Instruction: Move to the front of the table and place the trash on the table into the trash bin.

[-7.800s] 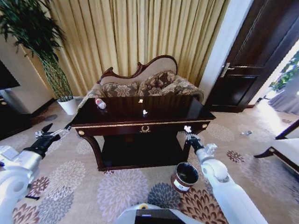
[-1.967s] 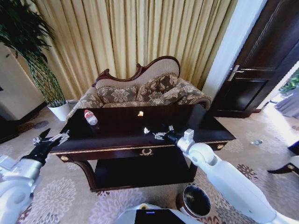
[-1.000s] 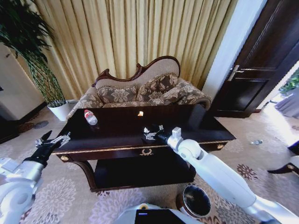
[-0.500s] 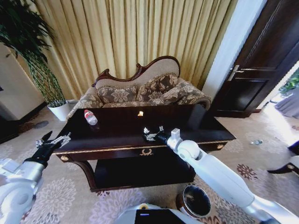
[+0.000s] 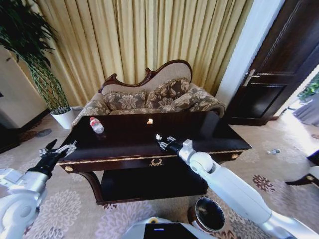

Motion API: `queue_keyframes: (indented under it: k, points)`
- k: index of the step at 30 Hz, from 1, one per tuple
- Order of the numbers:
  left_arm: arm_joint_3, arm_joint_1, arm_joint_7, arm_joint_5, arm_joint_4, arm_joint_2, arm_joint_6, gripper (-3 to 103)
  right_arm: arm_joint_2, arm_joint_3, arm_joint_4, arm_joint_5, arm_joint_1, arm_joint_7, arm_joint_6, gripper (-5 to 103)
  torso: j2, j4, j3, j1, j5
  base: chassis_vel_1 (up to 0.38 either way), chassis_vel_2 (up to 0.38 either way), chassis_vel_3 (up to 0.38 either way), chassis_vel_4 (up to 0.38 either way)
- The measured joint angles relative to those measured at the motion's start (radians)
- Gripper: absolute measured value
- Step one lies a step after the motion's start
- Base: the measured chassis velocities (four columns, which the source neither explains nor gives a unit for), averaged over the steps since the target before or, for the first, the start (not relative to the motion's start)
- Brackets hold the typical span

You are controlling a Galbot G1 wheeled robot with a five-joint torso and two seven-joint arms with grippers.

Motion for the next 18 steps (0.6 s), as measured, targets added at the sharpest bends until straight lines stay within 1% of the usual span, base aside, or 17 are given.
queue_keyframes:
  k: [2,3,5,6,8,12,15,16,18]
  points:
    - [0.0,0.001,0.0,0.001,0.0,0.0,0.0,100,0.001,0.004,0.003,0.0,-0.004,0.0,0.006,21,0.0,0.0,0.0,0.0,0.0,0.0,0.0,0.0,0.0]
    - [0.0,0.001,0.0,0.001,0.0,0.0,0.0,100,0.001,0.004,0.003,0.0,-0.004,0.0,0.006,21,0.0,0.0,0.0,0.0,0.0,0.0,0.0,0.0,0.0]
    - [0.001,0.003,0.0,0.001,-0.004,-0.001,0.0,100,0.005,0.016,0.007,0.001,-0.01,0.004,0.011,11,0.0,0.0,0.0,0.0,0.0,0.0,0.0,0.0,0.0]
    - [0.001,0.003,0.0,0.001,-0.004,-0.001,0.0,100,0.005,0.016,0.007,0.001,-0.01,0.004,0.011,11,0.0,0.0,0.0,0.0,0.0,0.0,0.0,0.0,0.0]
    - [0.001,0.005,0.0,0.002,-0.006,-0.002,0.0,100,0.008,0.042,0.017,0.006,-0.02,0.008,0.016,2,0.0,0.0001,0.0,0.0,0.0,0.0,0.0,0.0,0.0]
    - [0.0,0.004,0.0,0.002,-0.006,-0.003,0.0,100,0.011,0.086,0.034,0.019,-0.039,0.022,0.017,1,0.0,0.0001,0.0,0.0,-0.0001,0.0,0.0,0.0,0.0]
    - [-0.002,0.002,0.001,-0.002,-0.005,0.003,0.0,100,0.015,0.136,0.059,0.042,-0.068,0.076,0.017,0,0.0,0.0,0.0,0.0,-0.0001,0.0,0.0,0.0,0.0]
    - [-0.002,0.002,0.001,-0.002,-0.005,0.003,0.0,100,0.015,0.136,0.059,0.042,-0.068,0.076,0.017,0,0.0,0.0,0.0,0.0,-0.0001,0.0,0.0,0.0,0.0]
    - [-0.002,-0.002,0.001,-0.006,0.0,0.012,0.0,100,0.022,0.168,0.07,0.046,-0.095,0.139,0.016,0,0.0,0.0,0.0,0.0,-0.0001,0.0,0.0,0.0,0.0]
